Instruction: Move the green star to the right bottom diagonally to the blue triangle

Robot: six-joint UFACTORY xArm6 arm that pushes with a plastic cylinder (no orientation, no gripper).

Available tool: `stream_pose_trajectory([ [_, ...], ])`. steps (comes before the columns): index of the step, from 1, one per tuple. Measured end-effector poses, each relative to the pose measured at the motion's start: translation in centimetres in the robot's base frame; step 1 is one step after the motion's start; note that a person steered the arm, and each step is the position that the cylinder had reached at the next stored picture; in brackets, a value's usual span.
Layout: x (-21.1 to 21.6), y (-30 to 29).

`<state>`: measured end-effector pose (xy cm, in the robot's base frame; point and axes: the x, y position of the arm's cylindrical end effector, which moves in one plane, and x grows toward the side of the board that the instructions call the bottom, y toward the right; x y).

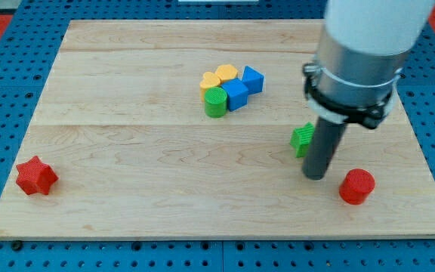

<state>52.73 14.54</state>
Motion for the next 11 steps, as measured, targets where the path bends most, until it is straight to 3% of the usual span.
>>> stream_pose_trajectory([
  [1,-2.4,2.9],
  [2,-4.6,1.6],
  [4,-1.0,-2.3],
  [5,-4.0,-4.6],
  [6,-6.2,-3.0],
  [9,-6.8,1.5],
  [10,-8.6,5.7],
  [11,-11.0,1.3],
])
